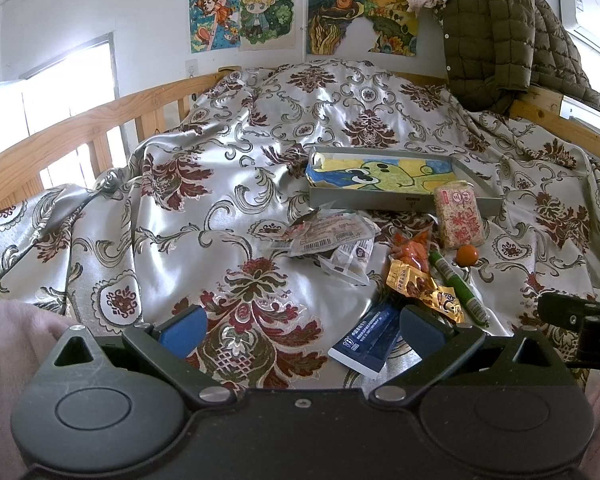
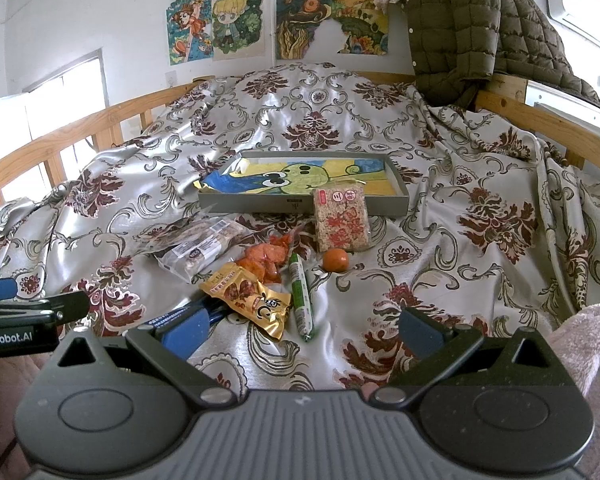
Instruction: Organize snacks
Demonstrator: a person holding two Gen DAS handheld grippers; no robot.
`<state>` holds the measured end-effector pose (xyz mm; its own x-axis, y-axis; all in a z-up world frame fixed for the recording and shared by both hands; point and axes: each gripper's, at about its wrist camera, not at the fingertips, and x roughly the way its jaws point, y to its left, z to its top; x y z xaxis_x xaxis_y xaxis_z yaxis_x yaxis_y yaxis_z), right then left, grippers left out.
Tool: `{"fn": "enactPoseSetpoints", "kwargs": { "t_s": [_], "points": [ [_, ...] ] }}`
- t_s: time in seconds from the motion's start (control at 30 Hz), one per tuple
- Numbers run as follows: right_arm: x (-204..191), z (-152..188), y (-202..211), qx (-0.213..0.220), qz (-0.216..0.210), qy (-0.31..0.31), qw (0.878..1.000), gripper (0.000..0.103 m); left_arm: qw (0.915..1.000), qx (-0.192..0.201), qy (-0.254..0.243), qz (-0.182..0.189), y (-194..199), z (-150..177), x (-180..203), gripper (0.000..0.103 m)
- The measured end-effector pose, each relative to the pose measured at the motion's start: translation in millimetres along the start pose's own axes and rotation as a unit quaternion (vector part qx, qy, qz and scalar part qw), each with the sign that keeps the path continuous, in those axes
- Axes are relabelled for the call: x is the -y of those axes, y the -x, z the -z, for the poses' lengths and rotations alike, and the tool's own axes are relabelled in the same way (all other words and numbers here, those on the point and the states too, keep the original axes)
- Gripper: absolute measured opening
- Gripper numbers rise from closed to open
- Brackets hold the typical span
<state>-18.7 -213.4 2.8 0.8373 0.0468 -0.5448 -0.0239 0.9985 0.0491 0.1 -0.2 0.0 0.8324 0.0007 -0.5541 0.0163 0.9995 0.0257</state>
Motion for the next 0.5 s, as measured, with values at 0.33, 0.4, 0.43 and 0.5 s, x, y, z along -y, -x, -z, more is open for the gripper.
{"fn": "enactPoseSetpoints", "kwargs": {
  "t_s": [0.33, 0.4, 0.43, 0.5],
  "points": [
    [-1.2, -0.5, -0.6, 0.0, 0.001, 0.001, 1.0, 0.103, 1.0, -0.002, 0.0, 0.0, 0.2, -0.1, 0.0, 0.102],
    [-2.5, -1.0, -0.1, 0.001, 0.002, 0.0, 1.0, 0.103, 1.0, -0.005, -0.001, 0.001, -1.2, 3.0, 1.8, 0.102],
    [-2.4, -1.4, 0.4, 0.002, 0.002, -0.002, 1.0, 0.103, 1.0, -0.006, -0.001, 0.001, -1.4, 3.5, 2.0, 0.102],
    [-1.1, -0.7, 2.7, 0.002, 0.0, -0.006, 1.0, 0.103, 0.9999, -0.011, 0.0, 0.003, -6.6, 4.1, 2.3, 0.102]
  ]
}}
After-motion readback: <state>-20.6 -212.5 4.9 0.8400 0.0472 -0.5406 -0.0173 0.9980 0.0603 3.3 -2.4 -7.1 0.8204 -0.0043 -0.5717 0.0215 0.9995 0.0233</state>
